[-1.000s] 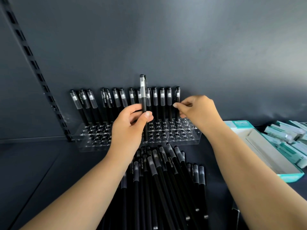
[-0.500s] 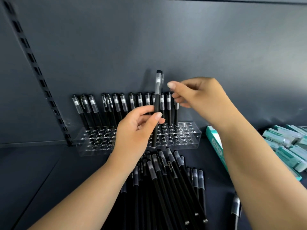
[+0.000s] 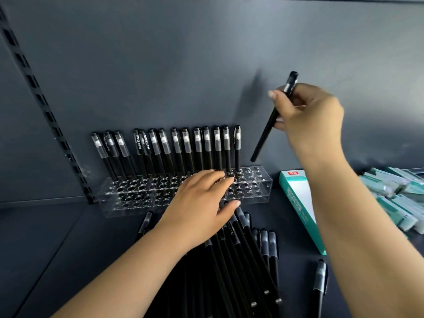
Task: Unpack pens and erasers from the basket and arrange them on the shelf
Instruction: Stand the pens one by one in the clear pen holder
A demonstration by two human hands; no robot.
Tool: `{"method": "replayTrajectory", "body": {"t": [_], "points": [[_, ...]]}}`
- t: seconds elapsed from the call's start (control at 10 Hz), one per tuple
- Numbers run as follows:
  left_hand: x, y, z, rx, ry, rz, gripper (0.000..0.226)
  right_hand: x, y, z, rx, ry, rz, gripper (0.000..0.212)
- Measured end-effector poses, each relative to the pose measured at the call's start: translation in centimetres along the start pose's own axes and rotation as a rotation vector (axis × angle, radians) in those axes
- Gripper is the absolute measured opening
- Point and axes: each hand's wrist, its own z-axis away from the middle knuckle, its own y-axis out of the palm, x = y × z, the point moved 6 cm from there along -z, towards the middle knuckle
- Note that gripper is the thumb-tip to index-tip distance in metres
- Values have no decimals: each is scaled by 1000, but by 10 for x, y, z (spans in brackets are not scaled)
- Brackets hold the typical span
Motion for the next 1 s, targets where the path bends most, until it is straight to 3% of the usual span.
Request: {"method": "replayTrajectory", "body": {"t": [0.1,0.5,0.6,0.7,0.8,1.0], "points": [[8,5,-1,61,-47,-45,58,-14,9,5,-32,27,28,19],[11,2,-2,17,-64,23,52,-49,39,16,201,138,100,26],[11,2,-3,18,-67,26,52,-55,41,18,218,187,97,36],[12,3,-3,25,-74,37,51,-58,39,18,162,233,32,21],[12,3,-3,26,-77,46,51,-62,39,21,137,278,-53,25],[12,3,-3,26,-73,53,51,-62,52,26,254,245,10,23]]}}
